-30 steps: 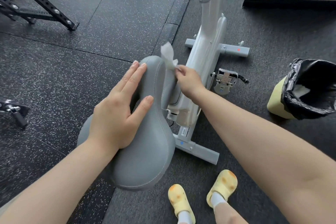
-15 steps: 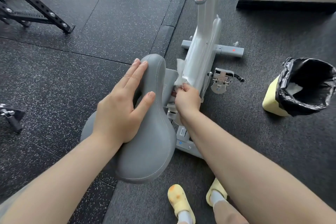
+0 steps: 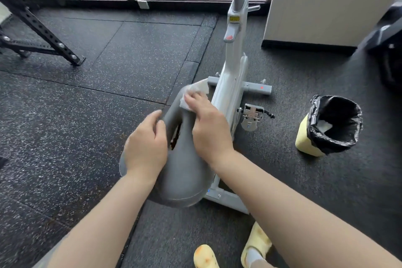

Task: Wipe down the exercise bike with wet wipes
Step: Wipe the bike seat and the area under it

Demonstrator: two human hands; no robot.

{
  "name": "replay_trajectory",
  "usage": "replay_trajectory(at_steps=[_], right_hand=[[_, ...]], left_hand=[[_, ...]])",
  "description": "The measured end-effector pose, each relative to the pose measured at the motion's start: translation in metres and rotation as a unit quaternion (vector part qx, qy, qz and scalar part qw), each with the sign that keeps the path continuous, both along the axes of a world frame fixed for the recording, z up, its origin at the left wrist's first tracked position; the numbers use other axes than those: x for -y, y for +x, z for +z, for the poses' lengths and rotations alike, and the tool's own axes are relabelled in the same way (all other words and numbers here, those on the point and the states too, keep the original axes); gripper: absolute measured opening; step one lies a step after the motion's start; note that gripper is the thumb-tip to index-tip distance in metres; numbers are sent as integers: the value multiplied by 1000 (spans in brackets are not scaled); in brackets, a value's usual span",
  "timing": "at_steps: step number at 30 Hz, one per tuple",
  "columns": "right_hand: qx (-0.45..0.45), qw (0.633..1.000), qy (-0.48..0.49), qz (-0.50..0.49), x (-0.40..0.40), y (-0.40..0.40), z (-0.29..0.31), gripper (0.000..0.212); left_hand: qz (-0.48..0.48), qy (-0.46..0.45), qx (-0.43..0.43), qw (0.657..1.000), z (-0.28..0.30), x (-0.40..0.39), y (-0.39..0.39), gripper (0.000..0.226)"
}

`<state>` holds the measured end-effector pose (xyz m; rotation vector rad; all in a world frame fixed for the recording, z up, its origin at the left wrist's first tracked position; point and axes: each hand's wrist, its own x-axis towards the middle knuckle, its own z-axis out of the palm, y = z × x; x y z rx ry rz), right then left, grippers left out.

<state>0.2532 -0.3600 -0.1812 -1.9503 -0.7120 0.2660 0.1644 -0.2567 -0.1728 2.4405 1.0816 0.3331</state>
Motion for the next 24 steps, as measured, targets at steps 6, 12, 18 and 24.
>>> replay_trajectory(at_steps=[6, 12, 18, 24], right_hand=[[233, 951, -112, 172, 47, -79, -7, 57], [244, 950, -187, 49, 12, -48, -4, 50], [330, 920, -183, 105, 38, -59, 0, 35], [311, 935, -155, 65, 47, -136, -12, 40]], left_hand=[[-92, -46, 33, 994, -18, -20, -69, 56], [-3, -133, 162, 978, -30, -3, -84, 53], [-46, -117, 145, 981, -32, -11, -85, 57], [-82, -7, 102, 991, -31, -13, -84, 56]])
